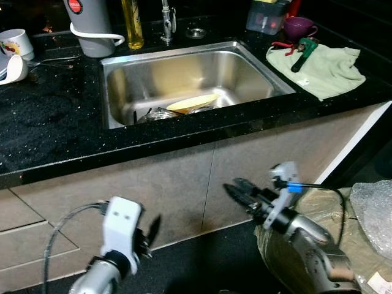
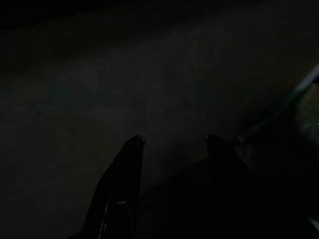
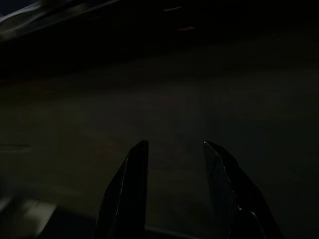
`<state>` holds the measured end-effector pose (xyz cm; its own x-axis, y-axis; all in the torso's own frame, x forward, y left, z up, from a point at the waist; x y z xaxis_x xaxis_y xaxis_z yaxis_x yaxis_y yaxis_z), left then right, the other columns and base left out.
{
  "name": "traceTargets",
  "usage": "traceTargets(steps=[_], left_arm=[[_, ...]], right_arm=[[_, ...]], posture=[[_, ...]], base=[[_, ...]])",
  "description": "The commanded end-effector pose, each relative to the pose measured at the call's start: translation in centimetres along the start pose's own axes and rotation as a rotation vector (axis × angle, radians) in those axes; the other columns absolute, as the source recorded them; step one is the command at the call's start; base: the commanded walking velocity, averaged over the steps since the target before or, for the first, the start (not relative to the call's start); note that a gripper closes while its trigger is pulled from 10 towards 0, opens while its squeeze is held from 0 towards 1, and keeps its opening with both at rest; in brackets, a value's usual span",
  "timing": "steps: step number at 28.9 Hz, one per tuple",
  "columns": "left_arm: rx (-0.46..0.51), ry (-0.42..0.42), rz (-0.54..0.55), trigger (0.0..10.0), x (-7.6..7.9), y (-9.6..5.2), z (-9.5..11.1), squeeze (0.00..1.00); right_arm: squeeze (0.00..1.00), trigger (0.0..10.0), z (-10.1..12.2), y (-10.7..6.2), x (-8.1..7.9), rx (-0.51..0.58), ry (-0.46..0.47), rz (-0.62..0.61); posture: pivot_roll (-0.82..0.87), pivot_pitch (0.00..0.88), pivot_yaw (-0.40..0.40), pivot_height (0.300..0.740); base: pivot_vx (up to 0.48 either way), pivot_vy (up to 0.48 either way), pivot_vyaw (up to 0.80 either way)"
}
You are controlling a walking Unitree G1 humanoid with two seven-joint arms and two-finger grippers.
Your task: Kitchen organization
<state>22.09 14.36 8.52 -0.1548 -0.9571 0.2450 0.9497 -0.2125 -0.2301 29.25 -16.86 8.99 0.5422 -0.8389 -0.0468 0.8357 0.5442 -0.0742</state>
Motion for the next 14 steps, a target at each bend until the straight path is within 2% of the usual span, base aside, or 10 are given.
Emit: traceTargets(steps=[1,2,3,4,5,6,8,10,14], left_arm=[[-0.011,-0.015,0.03,10.0,-0.7,-0.1,-0.4,0.0],[-0.002,-0.009,0.102,10.0,-2.7,-0.1,-0.3,0.0],[-0.002,-0.009,0.102,10.0,-2.7,-0.1,-0.3,0.0],[0.003,-0.004,0.156,10.0,-4.2,-0.1,-0.3,0.0],[0.003,-0.004,0.156,10.0,-4.2,-0.1,-0.3,0.0],[-0.01,0.004,0.208,10.0,-5.8,-0.1,-0.7,0.0],[-0.075,0.006,0.253,10.0,-7.6,-0.2,-2.8,0.0],[-0.121,-0.014,0.27,10.0,-8.2,-0.3,-4.3,0.0],[-0.16,-0.034,0.287,10.0,-8.7,-0.5,-5.4,0.0]], right_arm=[[0.0,10.0,-0.9,-0.8,1.0,-0.016,0.018,-0.073],[0.0,10.0,-2.2,-1.9,2.5,-0.056,0.018,-0.169],[0.0,10.0,-2.2,-1.9,2.5,-0.056,0.018,-0.169],[0.0,10.0,-3.4,-2.9,3.6,-0.094,0.019,-0.24],[0.0,10.0,-3.4,-2.9,3.6,-0.094,0.019,-0.24],[0.0,10.0,-4.9,-4.1,4.6,-0.151,0.011,-0.312],[0.0,10.0,-7.9,-6.3,5.7,-0.265,0.021,-0.413],[0.0,10.0,-9.5,-7.7,6.1,-0.335,0.019,-0.461],[0.0,10.0,-10.4,-8.6,6.4,-0.377,0.022,-0.502]], posture=[[-0.08,0.09,0.004,0.732],[-0.07,0.089,0.003,0.732],[-0.07,0.089,0.003,0.732],[-0.07,0.092,-0.003,0.732],[-0.07,0.092,-0.003,0.732],[-0.06,0.096,-0.004,0.732],[-0.07,0.095,0.009,0.732],[-0.07,0.094,0.017,0.732],[-0.06,0.088,0.021,0.732]], base=[[0.0,0.0,0.0],[0.0,0.0,0.0],[0.0,0.0,0.0],[0.0,0.0,0.0],[0.0,0.0,0.0],[0.0,0.0,0.0],[0.0,0.0,0.0],[0.0,0.0,0.0],[0.0,0.0,0.0]])
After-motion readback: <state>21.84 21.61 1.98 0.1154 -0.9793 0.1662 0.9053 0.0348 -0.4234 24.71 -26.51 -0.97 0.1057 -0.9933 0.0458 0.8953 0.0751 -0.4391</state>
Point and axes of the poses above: a point about 5 cm out from each wrist's last joint towards the gripper, its own y axis pointing out of the wrist towards the gripper, its own z axis along the axis of the wrist's last joint, x = y × z, the point moved 4 cm from there along y, pointing out of the wrist towards the gripper, and after that the axes turned 12 degrees about -y, right-handed, at the moved point
